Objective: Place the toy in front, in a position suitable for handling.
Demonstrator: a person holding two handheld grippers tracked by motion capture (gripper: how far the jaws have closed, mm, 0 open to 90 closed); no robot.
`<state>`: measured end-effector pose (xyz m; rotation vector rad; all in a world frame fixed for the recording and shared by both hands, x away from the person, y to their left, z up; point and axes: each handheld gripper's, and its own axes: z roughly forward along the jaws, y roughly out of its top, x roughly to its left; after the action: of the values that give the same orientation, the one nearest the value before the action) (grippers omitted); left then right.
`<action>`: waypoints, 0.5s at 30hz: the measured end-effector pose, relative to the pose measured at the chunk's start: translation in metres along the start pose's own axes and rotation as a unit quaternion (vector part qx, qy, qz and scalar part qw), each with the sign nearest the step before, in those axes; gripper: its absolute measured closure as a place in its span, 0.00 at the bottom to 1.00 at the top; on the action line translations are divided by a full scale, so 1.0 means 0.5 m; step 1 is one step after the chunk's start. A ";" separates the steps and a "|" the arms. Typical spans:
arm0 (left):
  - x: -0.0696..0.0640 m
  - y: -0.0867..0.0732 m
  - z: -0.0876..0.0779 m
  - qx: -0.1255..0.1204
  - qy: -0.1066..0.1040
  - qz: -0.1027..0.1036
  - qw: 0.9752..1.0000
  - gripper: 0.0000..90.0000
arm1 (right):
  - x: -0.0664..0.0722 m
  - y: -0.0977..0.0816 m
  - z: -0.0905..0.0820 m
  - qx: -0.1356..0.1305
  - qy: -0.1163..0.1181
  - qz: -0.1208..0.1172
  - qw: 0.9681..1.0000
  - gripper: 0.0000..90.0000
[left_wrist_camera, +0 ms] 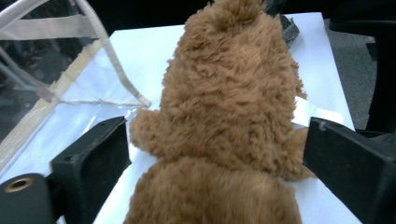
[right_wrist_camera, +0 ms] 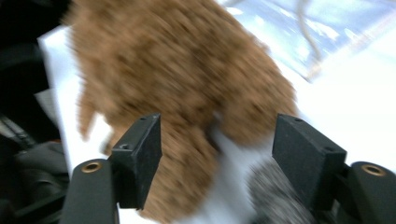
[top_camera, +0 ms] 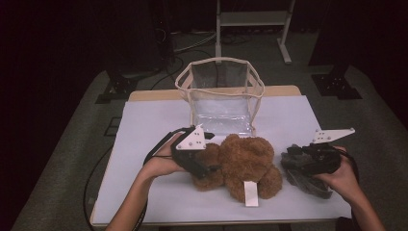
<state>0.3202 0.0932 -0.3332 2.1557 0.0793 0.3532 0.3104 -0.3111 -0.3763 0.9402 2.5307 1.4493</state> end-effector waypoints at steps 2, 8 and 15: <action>0.000 -0.005 -0.004 -0.003 0.003 0.000 1.000 0.07 | 0.007 0.010 0.002 -0.001 0.005 -0.008 1.000 0.34; 0.001 -0.033 -0.010 0.001 0.008 -0.014 1.000 0.04 | 0.044 0.069 0.023 0.004 0.042 -0.059 0.997 0.29; 0.000 -0.077 -0.011 0.006 0.010 -0.030 0.999 0.04 | 0.067 0.101 0.048 0.009 0.058 -0.089 0.994 0.27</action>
<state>0.3216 0.1195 -0.3615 2.1581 0.1565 0.3402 0.3156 -0.2563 -0.3416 0.6310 2.6345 1.4712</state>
